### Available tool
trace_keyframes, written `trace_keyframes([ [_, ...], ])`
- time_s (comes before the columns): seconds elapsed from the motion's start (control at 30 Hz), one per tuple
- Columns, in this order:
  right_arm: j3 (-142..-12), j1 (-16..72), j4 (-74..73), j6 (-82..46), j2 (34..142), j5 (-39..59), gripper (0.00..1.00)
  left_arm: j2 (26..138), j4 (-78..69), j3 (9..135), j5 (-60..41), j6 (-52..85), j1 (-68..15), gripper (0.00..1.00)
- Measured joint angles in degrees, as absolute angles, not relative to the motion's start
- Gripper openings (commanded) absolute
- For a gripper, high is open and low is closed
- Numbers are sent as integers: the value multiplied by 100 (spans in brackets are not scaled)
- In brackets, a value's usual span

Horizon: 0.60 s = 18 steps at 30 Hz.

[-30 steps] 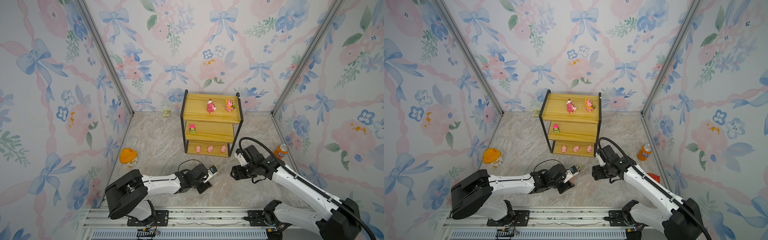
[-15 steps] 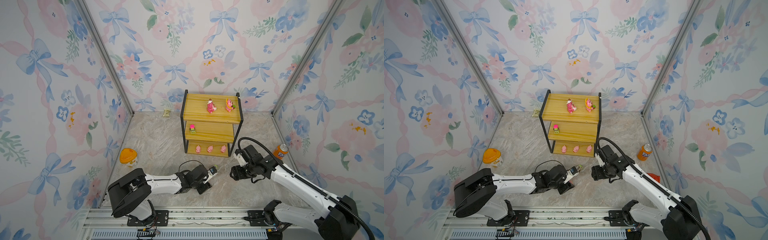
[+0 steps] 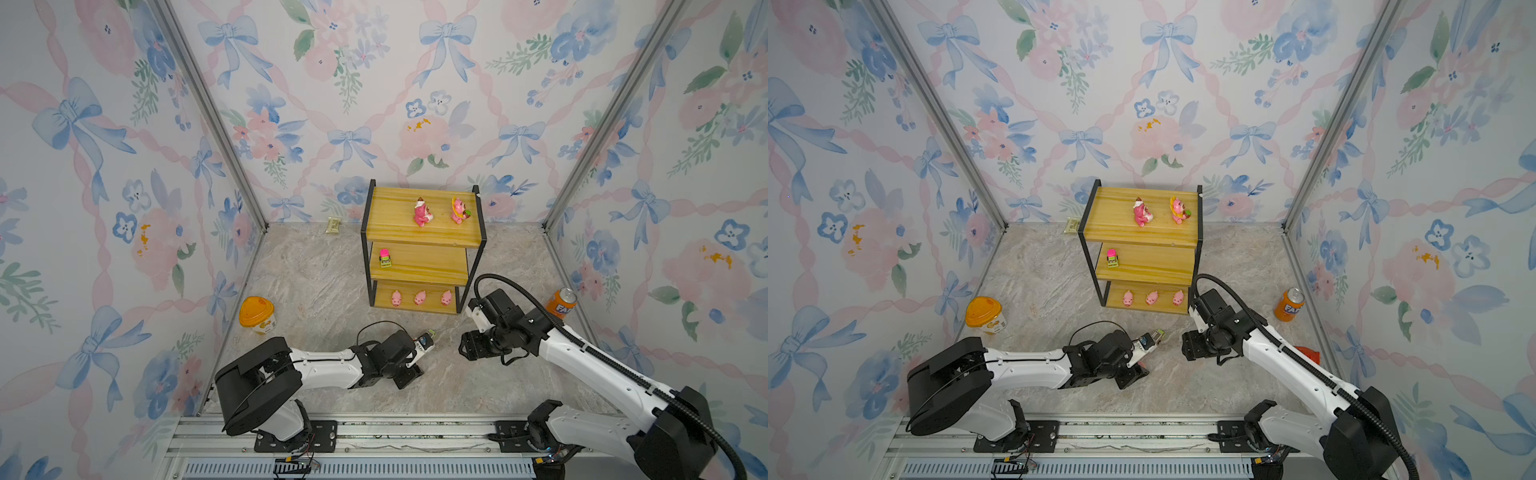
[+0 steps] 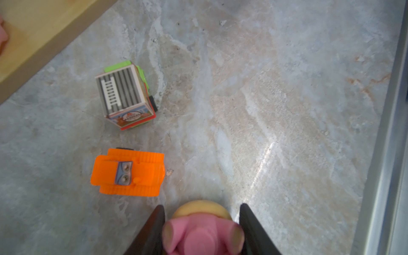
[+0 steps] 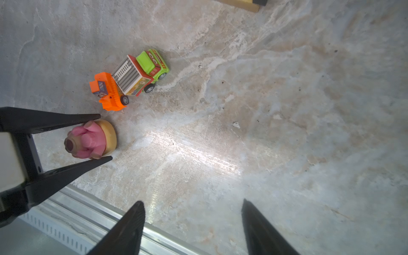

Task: Place and organize the plastic toys onto the shelf
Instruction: 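Lift the pink bear on yellow base with the left gripper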

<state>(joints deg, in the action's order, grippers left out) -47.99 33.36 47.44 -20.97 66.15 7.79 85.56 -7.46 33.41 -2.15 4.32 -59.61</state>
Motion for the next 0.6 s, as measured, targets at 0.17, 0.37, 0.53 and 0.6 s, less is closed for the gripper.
trace_keyframes([
  [0.17, -4799, 3336, 4755, -2097, 6613, 777, 72, 8554, -683, 3369, -215, 423, -5961, 9],
  [0.37, -4799, 3336, 4788, -2097, 6613, 777, 72, 8512, -513, 3417, -220, 408, -5959, 5],
  [0.53, -4799, 3336, 4803, -2097, 6613, 775, 72, 8431, -200, 3590, -239, 408, -5959, 4],
  [0.6, -4799, 3336, 4805, -2097, 6613, 775, 72, 8333, -73, 3688, -239, 408, -5955, 3],
])
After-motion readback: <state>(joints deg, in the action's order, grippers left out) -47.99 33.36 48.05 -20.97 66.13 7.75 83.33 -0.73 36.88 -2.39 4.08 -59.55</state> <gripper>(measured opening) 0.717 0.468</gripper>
